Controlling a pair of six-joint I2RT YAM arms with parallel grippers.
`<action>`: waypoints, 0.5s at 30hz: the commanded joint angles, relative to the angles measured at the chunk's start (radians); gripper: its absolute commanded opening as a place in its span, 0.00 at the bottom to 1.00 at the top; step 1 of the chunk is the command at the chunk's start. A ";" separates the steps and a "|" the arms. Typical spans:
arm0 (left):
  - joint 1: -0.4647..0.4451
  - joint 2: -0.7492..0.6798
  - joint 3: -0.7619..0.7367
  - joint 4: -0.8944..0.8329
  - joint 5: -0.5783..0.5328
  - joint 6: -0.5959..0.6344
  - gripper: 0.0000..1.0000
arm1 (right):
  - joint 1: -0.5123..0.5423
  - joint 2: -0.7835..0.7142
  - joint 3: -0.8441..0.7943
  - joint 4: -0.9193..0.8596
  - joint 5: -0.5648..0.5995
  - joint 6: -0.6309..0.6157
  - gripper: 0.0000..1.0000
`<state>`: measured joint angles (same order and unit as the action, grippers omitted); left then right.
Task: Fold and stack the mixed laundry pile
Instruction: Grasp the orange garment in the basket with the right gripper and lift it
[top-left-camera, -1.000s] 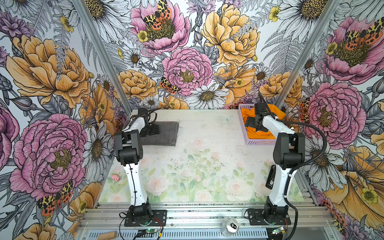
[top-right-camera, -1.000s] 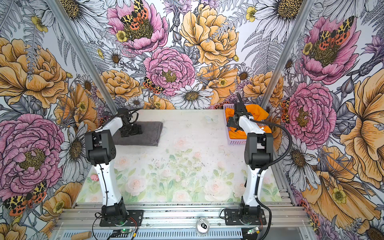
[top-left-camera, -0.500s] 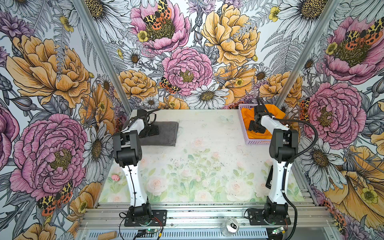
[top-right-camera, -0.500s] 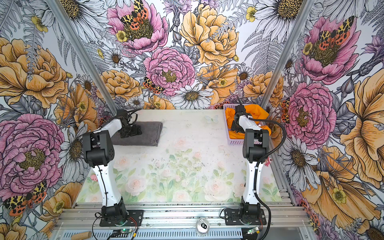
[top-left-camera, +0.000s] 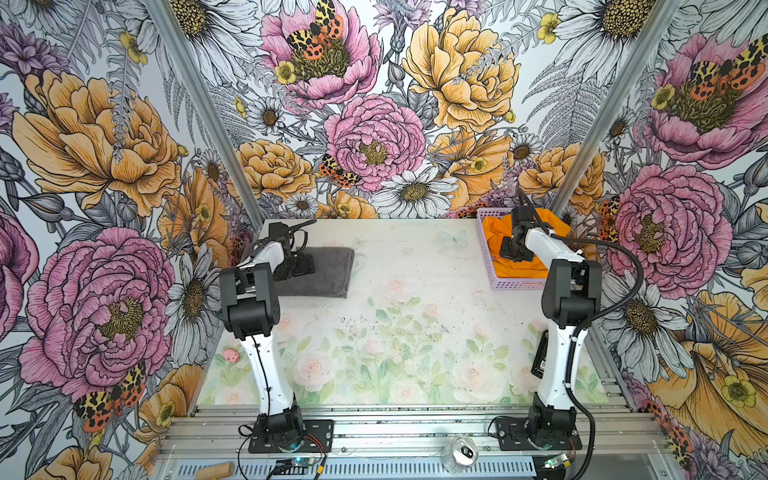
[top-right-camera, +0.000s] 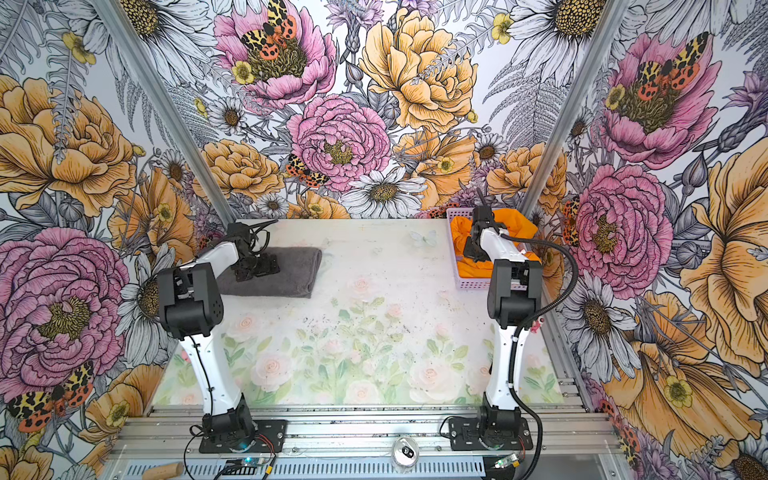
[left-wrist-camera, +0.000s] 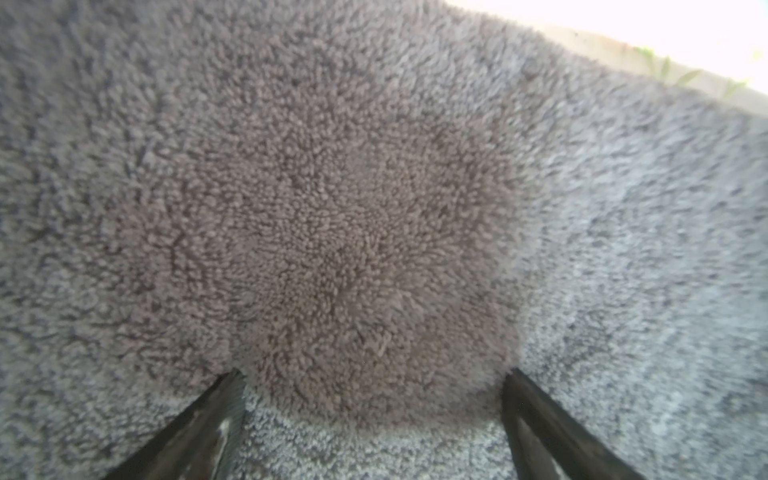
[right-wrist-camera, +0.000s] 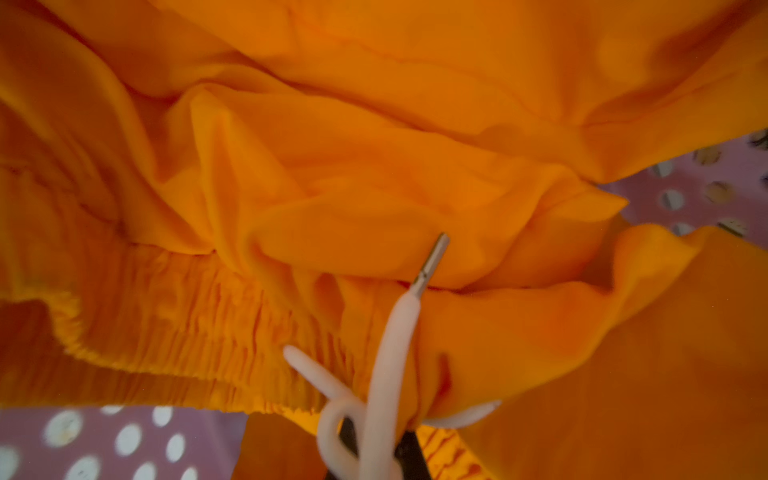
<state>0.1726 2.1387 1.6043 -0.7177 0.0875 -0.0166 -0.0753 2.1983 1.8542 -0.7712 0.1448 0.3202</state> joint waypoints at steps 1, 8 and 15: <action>0.001 -0.046 -0.049 -0.092 0.042 -0.052 0.99 | -0.002 -0.195 0.014 0.013 -0.005 -0.010 0.00; -0.092 -0.201 -0.061 -0.041 0.084 -0.095 0.99 | 0.004 -0.468 0.020 0.010 -0.092 -0.006 0.00; -0.214 -0.394 -0.122 0.015 0.099 -0.158 0.99 | 0.030 -0.644 0.119 -0.022 -0.239 -0.009 0.00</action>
<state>-0.0097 1.8198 1.5097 -0.7433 0.1524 -0.1295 -0.0647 1.5974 1.9228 -0.7864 0.0002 0.3199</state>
